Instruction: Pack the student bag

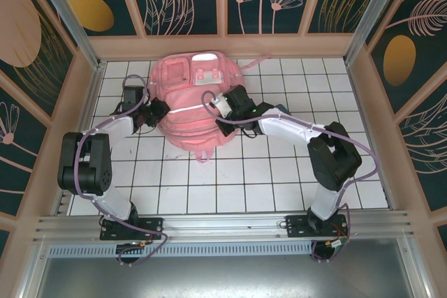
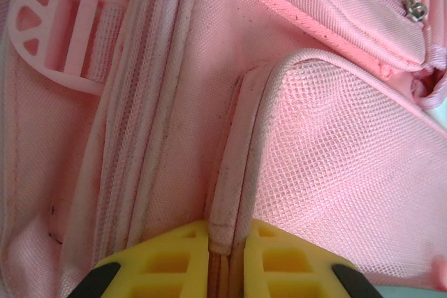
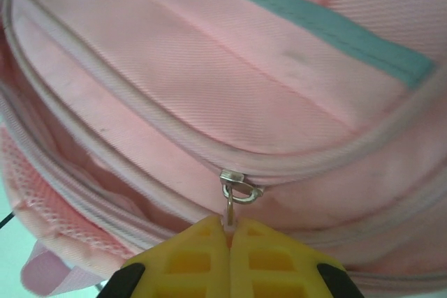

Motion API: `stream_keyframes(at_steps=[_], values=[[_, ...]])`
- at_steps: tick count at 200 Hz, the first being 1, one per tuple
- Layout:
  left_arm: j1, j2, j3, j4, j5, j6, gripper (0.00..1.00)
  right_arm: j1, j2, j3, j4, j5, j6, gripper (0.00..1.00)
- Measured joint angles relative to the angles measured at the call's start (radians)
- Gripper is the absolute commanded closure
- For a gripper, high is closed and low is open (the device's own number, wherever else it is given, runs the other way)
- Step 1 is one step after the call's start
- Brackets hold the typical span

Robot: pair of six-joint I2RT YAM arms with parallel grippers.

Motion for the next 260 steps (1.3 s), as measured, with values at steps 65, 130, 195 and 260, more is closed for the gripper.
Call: stream_keyframes(at_steps=[65, 130, 195, 260], values=[[0.000, -0.018, -0.035, 0.047, 0.050, -0.012, 0.99, 0.108, 0.071, 0.116, -0.026, 0.002, 0.065, 1.00], [-0.002, -0.063, -0.097, 0.126, 0.055, -0.061, 0.94, 0.194, 0.241, 0.308, -0.024, -0.006, 0.217, 1.00], [-0.019, -0.135, -0.111, 0.095, 0.043, -0.056, 0.46, 0.206, 0.221, 0.279, 0.060, -0.076, 0.405, 0.55], [-0.080, -0.306, -0.091, -0.150, -0.129, 0.147, 0.45, 0.014, -0.086, 0.081, 0.109, -0.058, 0.603, 0.35]])
